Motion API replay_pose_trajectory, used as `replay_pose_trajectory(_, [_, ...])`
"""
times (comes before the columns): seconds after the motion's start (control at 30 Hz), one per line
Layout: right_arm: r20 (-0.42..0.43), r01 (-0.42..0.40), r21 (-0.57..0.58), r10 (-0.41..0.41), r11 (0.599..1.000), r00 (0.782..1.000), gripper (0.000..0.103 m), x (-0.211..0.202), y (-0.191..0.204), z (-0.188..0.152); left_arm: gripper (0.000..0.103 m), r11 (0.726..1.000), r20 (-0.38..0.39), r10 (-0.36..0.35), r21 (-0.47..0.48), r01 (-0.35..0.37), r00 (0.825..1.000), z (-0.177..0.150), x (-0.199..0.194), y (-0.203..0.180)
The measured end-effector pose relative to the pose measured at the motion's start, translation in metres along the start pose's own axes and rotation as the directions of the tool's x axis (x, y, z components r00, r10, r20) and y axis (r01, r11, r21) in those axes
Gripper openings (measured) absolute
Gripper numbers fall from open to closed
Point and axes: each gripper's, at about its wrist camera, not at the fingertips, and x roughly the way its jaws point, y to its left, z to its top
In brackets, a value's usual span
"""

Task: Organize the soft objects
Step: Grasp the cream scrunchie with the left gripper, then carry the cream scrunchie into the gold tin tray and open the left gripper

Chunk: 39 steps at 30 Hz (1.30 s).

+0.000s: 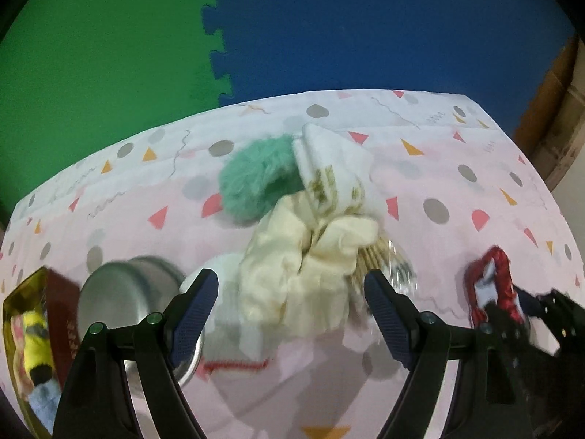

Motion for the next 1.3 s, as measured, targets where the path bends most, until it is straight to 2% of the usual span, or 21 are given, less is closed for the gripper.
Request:
replay_pose_trajectory(0.07, [0.001, -0.001, 0.0, 0.001, 1.0, 1.0, 0.033, 0.0, 0.0, 0.0, 0.079, 1.0, -0.019, 0.014, -0.001, -0.014, 1.0, 0.005, 0.009, -0.003])
replay_pose_trajectory(0.13, [0.0, -0.002, 0.0, 0.002, 1.0, 1.0, 0.033, 0.0, 0.0, 0.0, 0.074, 1.0, -0.042, 0.019, -0.002, -0.019, 0.999, 0.008, 0.018, -0.005])
replay_pose_trajectory(0.17, [0.0, -0.002, 0.0, 0.002, 1.0, 1.0, 0.033, 0.0, 0.0, 0.0, 0.062, 1.0, -0.058, 0.012, -0.009, -0.013, 0.998, 0.009, 0.022, -0.005])
replay_pose_trajectory(0.2, [0.0, -0.004, 0.001, 0.004, 1.0, 1.0, 0.033, 0.0, 0.0, 0.0, 0.044, 1.0, -0.075, -0.003, -0.023, 0.002, 0.997, 0.009, 0.025, -0.004])
replay_pose_trajectory(0.27, [-0.001, -0.01, 0.005, 0.01, 1.0, 1.0, 0.033, 0.0, -0.002, 0.0, 0.029, 0.997, -0.09, -0.038, -0.077, 0.031, 0.995, 0.009, 0.027, 0.002])
replay_pose_trajectory(0.3, [-0.001, -0.012, 0.007, 0.012, 1.0, 1.0, 0.033, 0.0, -0.002, 0.0, 0.015, 0.996, -0.085, -0.042, -0.087, 0.035, 0.995, 0.009, 0.026, 0.003])
replay_pose_trajectory(0.33, [-0.001, -0.015, 0.01, 0.015, 1.0, 1.0, 0.033, 0.001, -0.003, 0.0, 0.012, 0.995, -0.082, -0.06, -0.089, 0.053, 0.995, 0.009, 0.024, 0.003])
replay_pose_trajectory(0.63, [-0.002, -0.02, 0.013, 0.02, 1.0, 1.0, 0.034, 0.001, -0.004, 0.0, 0.01, 0.993, -0.036, -0.09, -0.074, 0.088, 0.995, -0.005, -0.01, 0.0])
replay_pose_trajectory(0.83, [-0.002, -0.017, 0.011, 0.017, 1.0, 1.0, 0.034, 0.001, -0.003, 0.0, 0.01, 0.995, -0.017, -0.08, -0.067, 0.079, 0.997, -0.012, -0.034, 0.002])
replay_pose_trajectory(1.07, [0.0, -0.014, 0.007, 0.014, 1.0, 1.0, 0.034, 0.001, -0.003, 0.0, 0.01, 0.993, -0.005, -0.082, -0.083, 0.082, 0.997, -0.021, -0.065, 0.015])
replay_pose_trajectory(1.3, [0.001, -0.013, 0.006, 0.013, 1.0, 1.0, 0.034, 0.002, -0.003, 0.0, 0.01, 0.995, 0.028, -0.047, -0.085, 0.049, 0.999, -0.03, -0.102, 0.039])
